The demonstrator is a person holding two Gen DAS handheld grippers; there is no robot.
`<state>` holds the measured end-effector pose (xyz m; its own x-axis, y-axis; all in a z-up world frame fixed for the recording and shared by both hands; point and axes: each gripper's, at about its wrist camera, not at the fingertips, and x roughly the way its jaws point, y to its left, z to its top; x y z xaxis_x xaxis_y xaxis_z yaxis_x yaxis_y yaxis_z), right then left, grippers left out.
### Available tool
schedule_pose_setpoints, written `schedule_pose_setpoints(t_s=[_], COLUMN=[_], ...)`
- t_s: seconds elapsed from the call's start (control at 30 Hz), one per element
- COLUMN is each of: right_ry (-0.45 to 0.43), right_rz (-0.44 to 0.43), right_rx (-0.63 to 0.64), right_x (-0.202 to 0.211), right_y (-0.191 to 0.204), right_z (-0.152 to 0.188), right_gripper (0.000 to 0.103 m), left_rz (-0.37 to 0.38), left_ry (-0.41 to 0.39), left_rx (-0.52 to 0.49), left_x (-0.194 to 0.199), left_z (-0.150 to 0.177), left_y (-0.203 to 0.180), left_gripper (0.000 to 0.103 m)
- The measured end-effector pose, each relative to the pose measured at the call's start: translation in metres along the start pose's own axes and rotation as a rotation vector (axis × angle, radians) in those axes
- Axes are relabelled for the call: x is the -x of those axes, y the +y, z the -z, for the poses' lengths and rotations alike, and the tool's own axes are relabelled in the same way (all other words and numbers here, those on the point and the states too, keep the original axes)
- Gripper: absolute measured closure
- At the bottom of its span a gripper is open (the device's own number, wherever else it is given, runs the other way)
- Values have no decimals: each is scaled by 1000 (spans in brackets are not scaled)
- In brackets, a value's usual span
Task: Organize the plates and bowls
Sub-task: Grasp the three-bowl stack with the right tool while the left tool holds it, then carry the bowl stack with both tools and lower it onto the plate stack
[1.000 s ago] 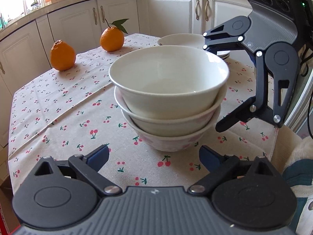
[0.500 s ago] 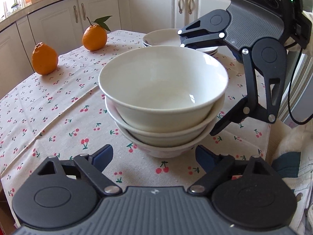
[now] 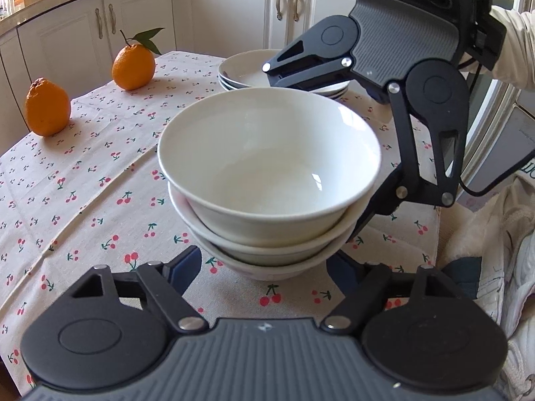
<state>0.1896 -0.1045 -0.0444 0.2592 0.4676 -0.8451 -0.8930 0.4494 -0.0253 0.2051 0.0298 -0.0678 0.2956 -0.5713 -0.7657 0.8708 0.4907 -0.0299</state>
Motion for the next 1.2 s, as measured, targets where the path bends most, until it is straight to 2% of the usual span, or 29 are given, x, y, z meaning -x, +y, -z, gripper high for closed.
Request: schedule_pose_setpoints(t_s=[0.17, 0.67, 1.2], right_ry=[3, 7, -8], right_rz=[-30, -56, -56], right_rx=[9, 18, 6], right_x=[0, -4, 9], right_y=[-3, -9, -11], right_z=[-3, -2, 2], right_gripper=[9, 13, 14], left_rz=[26, 76, 61], left_ry=[3, 35, 36], left_rx=[-6, -23, -14], left_x=[1, -4, -1], left_z=[-1, -6, -16], left_y=[1, 8, -2], left_gripper=[25, 25, 25])
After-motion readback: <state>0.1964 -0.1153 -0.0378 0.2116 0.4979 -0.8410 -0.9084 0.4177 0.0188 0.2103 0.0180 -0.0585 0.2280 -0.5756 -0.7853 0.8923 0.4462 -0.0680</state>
